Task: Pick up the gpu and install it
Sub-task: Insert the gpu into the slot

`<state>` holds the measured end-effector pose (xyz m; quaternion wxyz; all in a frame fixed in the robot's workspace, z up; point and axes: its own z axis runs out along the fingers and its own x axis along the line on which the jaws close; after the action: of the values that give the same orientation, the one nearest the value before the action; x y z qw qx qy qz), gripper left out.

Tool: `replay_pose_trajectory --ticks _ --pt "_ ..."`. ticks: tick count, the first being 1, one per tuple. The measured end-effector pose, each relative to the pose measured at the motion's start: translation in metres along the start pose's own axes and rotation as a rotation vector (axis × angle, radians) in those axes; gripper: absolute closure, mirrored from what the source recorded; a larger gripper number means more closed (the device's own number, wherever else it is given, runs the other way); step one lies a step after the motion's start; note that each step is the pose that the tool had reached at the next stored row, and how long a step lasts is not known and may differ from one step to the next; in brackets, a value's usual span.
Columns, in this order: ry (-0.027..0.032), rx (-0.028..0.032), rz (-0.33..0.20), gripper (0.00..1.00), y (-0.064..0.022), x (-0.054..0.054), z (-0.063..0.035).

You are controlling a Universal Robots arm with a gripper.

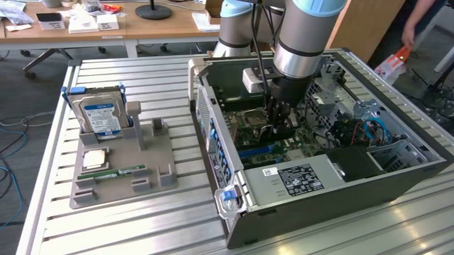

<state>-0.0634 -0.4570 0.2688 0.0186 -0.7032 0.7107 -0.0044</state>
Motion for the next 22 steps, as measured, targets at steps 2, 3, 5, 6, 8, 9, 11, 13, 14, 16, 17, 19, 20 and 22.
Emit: replay_pose_trajectory --ticks 2,3,5,6,8,9,11,13,14,16,17,19,20,22 --pt "0.0002 -0.0002 0.000 0.74 0.0000 0.0000 0.0001" --pt "0.0003 -0.0002 0.000 0.74 0.0000 0.0000 0.0001" --pt "0.0002 -0.0001 0.000 0.74 0.0000 0.0000 0.0002" --pt "0.0002 -0.0001 0.000 0.74 0.0000 0.0000 0.0004" --pt "0.0003 0.0001 0.000 0.74 0.0000 0.0000 0.0011" --pt "0.0007 -0.0001 0.000 0.74 0.0000 0.0000 0.0012" --pt "0.0008 -0.0001 0.000 0.74 0.0001 0.0000 0.0018" --pt "0.0013 -0.0002 0.000 0.74 0.0001 0.0001 0.0020" --pt "0.0015 -0.0001 0.000 0.74 0.0001 0.0000 0.0022" --pt "0.0032 0.0000 0.000 0.74 0.0002 0.0000 0.0026" --pt "0.0045 0.0000 0.000 0.74 0.0005 -0.0001 0.0027" --pt "0.0078 0.0000 0.000 0.74 0.0008 -0.0001 0.0029" --pt "0.0082 -0.0001 0.000 0.74 0.0008 0.0000 0.0028" --pt "0.0087 -0.0001 0.000 0.74 0.0008 0.0000 0.0028"
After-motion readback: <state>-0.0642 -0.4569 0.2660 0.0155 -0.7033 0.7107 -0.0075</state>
